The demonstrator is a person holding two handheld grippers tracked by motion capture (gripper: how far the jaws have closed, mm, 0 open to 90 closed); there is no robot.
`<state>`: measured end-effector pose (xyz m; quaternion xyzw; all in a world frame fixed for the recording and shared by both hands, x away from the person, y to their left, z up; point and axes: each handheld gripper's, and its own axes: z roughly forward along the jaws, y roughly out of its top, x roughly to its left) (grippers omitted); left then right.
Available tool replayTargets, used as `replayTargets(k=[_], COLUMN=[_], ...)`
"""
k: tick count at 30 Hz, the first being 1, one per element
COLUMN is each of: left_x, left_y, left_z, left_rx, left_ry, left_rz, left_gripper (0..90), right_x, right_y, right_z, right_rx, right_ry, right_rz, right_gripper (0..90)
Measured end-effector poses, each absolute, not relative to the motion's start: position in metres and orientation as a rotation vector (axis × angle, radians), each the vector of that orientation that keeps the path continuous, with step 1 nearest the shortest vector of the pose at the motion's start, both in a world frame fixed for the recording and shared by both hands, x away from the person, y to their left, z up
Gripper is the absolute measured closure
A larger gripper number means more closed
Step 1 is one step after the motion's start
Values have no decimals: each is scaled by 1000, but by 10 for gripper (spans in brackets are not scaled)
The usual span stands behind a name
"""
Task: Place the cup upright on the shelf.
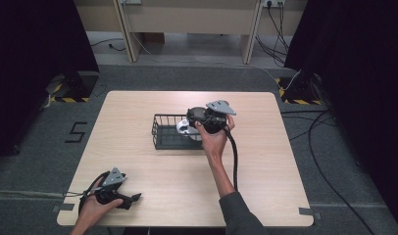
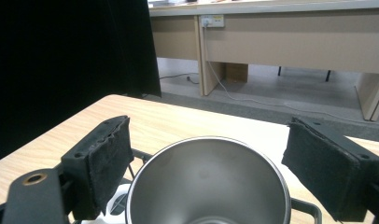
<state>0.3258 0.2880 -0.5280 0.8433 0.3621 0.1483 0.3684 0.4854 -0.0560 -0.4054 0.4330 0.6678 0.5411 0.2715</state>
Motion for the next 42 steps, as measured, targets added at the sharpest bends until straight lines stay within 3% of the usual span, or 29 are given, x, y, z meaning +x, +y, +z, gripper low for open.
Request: replayTargets(k=[42], left_x=[325], left_y=[288], left_z=[-528], left_rx=[2164], left_ry=[930], left_rz=[382], left_gripper=[0], right_x=[445], right_y=[-87], right_z=[-404], right_rx=[1098], right_ry=[1869], right_rz=[1484], right_gripper=[150])
